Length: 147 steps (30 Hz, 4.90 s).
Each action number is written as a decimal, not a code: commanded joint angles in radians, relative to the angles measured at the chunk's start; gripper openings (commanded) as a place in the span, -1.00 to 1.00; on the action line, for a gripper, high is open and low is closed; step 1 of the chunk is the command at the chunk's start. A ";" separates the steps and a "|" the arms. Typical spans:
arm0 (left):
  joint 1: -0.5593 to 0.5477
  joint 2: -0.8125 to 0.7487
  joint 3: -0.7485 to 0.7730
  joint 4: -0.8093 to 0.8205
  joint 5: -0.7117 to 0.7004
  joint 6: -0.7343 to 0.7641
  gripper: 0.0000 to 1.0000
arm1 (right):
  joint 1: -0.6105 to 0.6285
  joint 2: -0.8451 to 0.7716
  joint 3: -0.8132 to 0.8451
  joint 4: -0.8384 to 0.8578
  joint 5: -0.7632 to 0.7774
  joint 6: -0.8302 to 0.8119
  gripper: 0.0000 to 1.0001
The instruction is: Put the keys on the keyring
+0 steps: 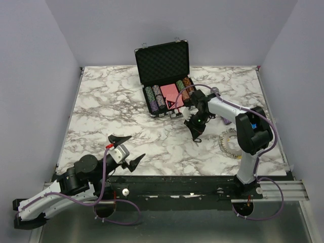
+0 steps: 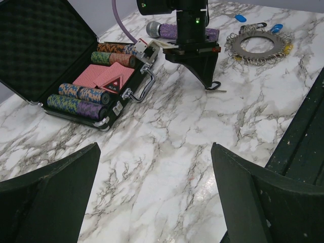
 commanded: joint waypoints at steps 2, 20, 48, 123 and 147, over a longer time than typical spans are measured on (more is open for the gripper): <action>0.008 0.006 -0.006 0.000 0.024 0.014 0.97 | 0.022 0.042 0.025 0.014 -0.010 0.022 -0.99; 0.013 0.006 -0.006 0.002 0.024 0.014 0.97 | 0.063 0.075 0.046 0.021 0.037 0.039 -0.98; 0.017 0.008 -0.007 0.000 0.027 0.014 0.97 | 0.080 0.007 0.031 0.026 0.091 0.054 -0.48; 0.025 -0.011 -0.004 0.000 0.053 0.003 0.98 | -0.777 -0.488 -0.195 -0.154 -0.345 -0.234 -0.03; 0.027 -0.011 -0.006 0.000 0.055 0.005 0.98 | -0.808 -0.414 -0.153 -0.184 -0.231 -0.317 -0.03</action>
